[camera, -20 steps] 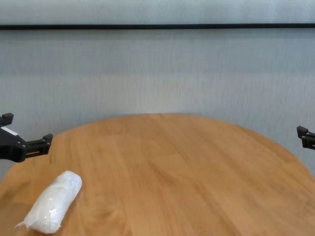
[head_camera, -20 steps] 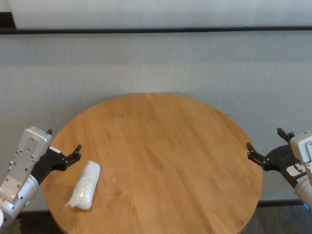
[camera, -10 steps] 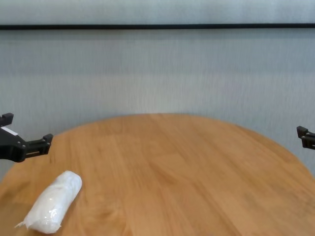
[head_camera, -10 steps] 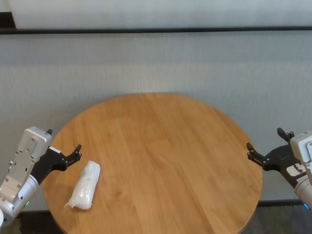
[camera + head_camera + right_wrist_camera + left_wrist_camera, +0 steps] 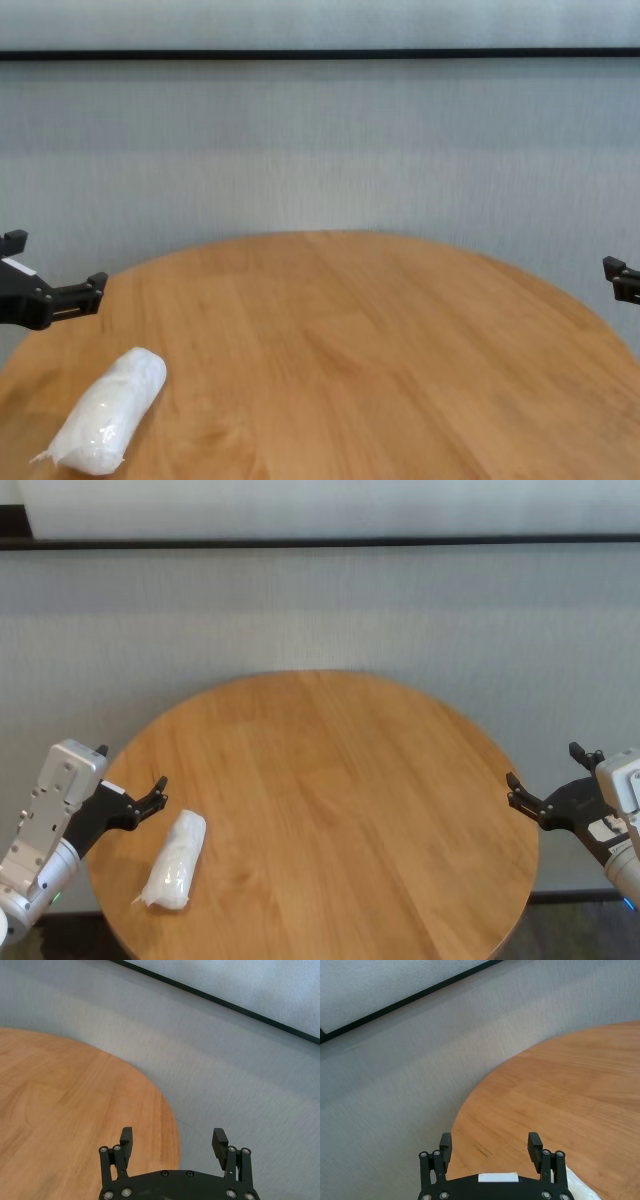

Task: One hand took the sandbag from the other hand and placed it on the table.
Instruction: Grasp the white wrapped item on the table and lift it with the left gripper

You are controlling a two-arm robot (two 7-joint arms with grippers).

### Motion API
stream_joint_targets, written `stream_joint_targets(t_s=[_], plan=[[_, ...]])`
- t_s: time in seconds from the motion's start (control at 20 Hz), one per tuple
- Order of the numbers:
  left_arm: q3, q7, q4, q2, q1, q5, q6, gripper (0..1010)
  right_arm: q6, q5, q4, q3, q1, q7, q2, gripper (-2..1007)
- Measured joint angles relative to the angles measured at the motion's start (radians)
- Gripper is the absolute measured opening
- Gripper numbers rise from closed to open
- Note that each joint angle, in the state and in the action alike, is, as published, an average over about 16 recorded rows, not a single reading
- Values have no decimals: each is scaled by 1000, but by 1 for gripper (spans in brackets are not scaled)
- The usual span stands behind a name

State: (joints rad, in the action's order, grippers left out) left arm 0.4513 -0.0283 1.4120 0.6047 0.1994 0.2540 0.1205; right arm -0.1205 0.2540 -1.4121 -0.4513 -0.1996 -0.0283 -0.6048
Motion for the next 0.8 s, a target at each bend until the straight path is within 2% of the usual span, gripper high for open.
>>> stream_joint_targets(t_s=[0.8], plan=[[0,0,0,0,0,0,0,1000,0,0,0,0,0,0,0,1001]])
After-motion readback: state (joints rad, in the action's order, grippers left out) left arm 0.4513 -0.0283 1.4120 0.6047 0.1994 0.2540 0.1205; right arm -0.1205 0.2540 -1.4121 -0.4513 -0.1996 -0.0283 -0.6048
